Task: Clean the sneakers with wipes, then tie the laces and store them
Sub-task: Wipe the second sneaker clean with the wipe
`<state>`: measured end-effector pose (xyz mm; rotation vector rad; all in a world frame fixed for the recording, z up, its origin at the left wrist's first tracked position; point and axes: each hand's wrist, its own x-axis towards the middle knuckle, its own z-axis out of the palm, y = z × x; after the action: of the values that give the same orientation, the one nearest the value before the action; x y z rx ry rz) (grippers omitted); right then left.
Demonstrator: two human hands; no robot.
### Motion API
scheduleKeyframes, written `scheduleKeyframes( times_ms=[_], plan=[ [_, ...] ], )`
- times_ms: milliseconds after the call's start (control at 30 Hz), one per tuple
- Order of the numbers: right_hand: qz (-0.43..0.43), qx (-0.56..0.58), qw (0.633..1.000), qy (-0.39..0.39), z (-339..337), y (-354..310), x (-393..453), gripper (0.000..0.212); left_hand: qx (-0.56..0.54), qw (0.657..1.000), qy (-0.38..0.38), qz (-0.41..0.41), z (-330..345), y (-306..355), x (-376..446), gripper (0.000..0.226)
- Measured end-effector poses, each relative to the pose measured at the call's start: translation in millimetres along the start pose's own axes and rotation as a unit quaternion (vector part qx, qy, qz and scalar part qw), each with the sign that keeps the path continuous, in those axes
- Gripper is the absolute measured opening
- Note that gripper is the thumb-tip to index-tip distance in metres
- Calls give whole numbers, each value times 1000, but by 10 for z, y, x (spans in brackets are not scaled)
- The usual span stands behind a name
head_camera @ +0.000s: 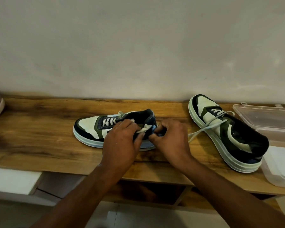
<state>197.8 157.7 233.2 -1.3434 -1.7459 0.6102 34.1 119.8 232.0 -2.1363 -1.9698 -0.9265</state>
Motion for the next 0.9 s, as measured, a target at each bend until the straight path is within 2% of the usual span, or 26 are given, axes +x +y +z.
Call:
scheduleKeyframes(
  times_ms=[100, 167, 200, 300, 433, 533, 600, 667, 767, 900],
  plan=[
    [-3, 41, 998, 53, -72, -45, 101, 18, -1, 1000, 1, -3, 1, -3, 5, 14],
    [-53, 76, 989, 115, -103, -80, 175, 14, 1, 1000, -2, -3, 3, -3, 3, 15],
    [-76, 85, 986, 121, -105, -90, 192, 13, 2, 1000, -3, -2, 4, -3, -1, 14],
    [-88, 67, 991, 78, -66, -64, 119, 15, 1, 1000, -1, 4, 2, -4, -17, 13],
    [-3, 16, 1000, -11, -57, 64, 46, 21, -6, 1000, -4, 9, 1, -16, -23, 13],
    [6, 44, 999, 15, -122, 34, 128, 17, -6, 1000, -4, 6, 1, -12, -17, 12],
    [-45, 80, 993, 71, -158, -55, 168, 15, -4, 1000, -7, 6, -3, -6, -20, 13],
    [-105, 85, 987, 87, -149, -111, 182, 13, 0, 1000, -10, 9, -9, -4, -29, 14],
    [-119, 54, 989, 71, -88, -85, 129, 16, -7, 1000, -11, 11, -9, -17, -36, 14],
    [-18, -17, 1000, -19, -112, 119, 122, 22, -13, 1000, -8, 16, -12, -22, -36, 14]
  ],
)
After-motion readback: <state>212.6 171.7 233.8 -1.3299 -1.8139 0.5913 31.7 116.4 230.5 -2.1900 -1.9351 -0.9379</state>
